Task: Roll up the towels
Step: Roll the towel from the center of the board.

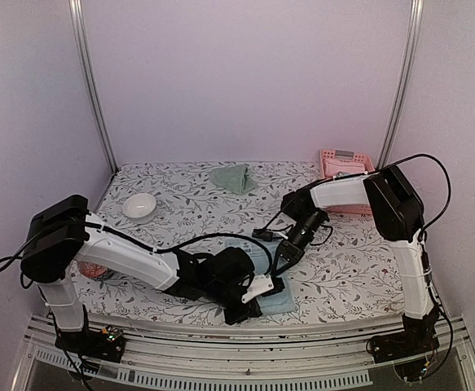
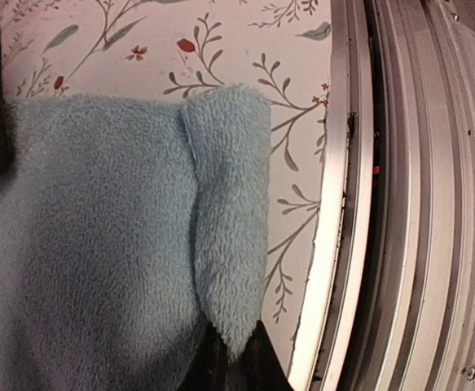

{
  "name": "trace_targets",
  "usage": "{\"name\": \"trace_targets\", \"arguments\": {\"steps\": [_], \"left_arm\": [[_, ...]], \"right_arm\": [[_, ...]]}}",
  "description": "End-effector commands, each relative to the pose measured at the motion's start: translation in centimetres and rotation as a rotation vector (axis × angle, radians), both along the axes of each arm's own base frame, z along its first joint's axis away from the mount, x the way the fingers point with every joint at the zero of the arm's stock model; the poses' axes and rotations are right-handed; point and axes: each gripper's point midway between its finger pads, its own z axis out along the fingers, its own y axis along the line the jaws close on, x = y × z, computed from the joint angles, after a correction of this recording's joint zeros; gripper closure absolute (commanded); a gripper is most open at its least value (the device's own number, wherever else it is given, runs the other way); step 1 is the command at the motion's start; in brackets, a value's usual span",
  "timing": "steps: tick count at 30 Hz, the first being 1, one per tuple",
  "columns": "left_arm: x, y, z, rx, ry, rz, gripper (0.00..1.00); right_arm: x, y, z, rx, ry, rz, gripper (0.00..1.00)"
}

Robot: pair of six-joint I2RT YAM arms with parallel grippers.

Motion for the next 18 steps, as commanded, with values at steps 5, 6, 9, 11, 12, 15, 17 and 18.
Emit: {"name": "trace_targets", "arguments": {"steps": [5, 6, 9, 11, 12, 15, 17, 18], "left_arm": [[0.4, 0.8, -1.1, -0.029, 0.387, 0.1, 1.0], [0.6, 0.9, -1.3, -0.029, 0.417, 0.118, 1.0], [0.8, 1.1, -2.1, -0.022, 0.547, 0.128, 1.0], [0.8, 0.9, -2.3, -0.013, 0.624, 0.128, 1.0], [0.8, 0.7, -2.3, -0.015, 0.655, 0.13, 1.0], [1.3, 0.5, -2.3, -0.022, 0.76, 0.16, 1.0], [1.7, 0.5, -2.7, -0.012, 0.846, 0.196, 1.0], [1.9, 0.6, -3.0, 0.0, 0.882, 0.222, 1.0]], "right_arm": [[3.0, -2.8, 9.5, 0.149, -0.304, -0.064, 0.75], [2.8, -3.3, 10.4, 0.149, -0.351, -0.06, 0.75], [1.7, -4.9, 13.8, 0.182, -0.542, -0.033, 0.74], [0.6, -5.8, 14.6, 0.201, -0.652, 0.0, 0.72], [-0.1, -6.0, 14.5, 0.197, -0.699, 0.022, 0.71], [-2.5, -6.6, 12.2, 0.143, -0.797, 0.104, 0.71], [-4.8, -6.1, 10.3, 0.118, -0.842, 0.184, 0.71], [-5.5, -5.7, 9.6, 0.111, -0.872, 0.212, 0.71]]}}
